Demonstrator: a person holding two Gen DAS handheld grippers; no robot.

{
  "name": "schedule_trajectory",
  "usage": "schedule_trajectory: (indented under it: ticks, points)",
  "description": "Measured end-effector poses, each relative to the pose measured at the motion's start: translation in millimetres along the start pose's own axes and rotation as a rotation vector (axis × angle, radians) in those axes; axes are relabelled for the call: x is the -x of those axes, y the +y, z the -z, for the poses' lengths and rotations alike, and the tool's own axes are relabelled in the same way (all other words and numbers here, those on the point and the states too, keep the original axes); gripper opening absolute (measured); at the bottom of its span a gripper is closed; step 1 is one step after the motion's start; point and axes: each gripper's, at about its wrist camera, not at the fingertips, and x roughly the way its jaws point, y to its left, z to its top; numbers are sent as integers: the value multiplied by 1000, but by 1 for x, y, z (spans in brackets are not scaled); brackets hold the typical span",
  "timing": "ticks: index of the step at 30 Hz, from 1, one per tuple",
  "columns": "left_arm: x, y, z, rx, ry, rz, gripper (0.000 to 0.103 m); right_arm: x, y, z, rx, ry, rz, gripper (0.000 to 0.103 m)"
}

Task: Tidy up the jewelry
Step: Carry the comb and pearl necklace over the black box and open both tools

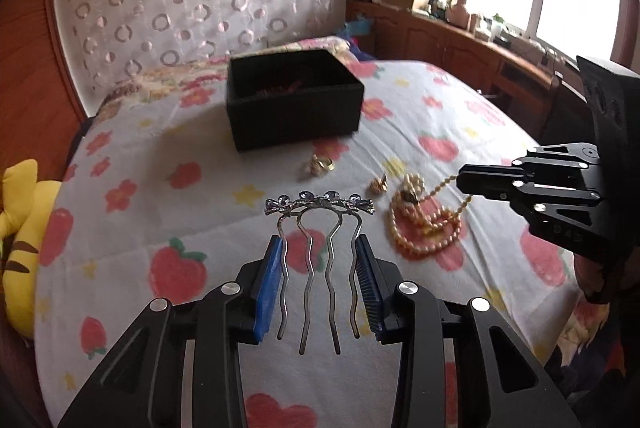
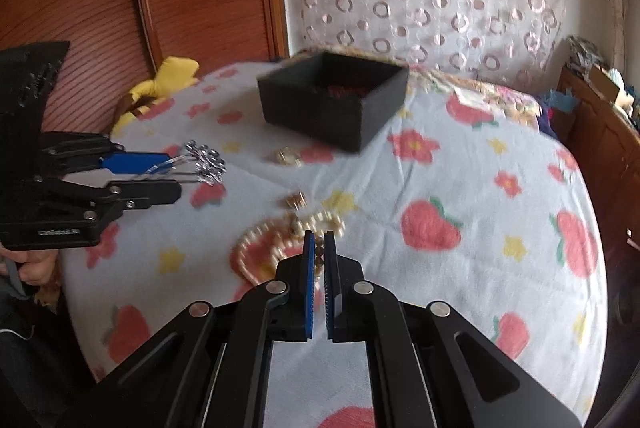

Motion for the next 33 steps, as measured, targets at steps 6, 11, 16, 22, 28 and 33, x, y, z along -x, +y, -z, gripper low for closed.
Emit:
schedule_trajectory:
  ticks: [6, 11, 16, 22, 28, 33]
  points:
    - [12, 12, -8, 28, -48, 0, 34, 24, 8, -31, 43, -67, -7, 5]
    - [19, 17, -17, 44, -77, -8, 34, 40, 12, -61, 81, -119, 5, 5]
    - [28, 24, -26, 52, -108, -24, 35, 57, 13, -92, 106, -176, 18, 5]
    - [33, 33, -35, 66, -131, -37, 35, 75, 13, -131, 128, -242, 40, 5]
    - [38, 43, -39, 83, -151, -34, 35, 90, 20, -171, 171, -296, 68, 5]
    - [41, 49, -40, 98, -158, -40, 35, 95, 24, -204, 203, -334, 110, 5]
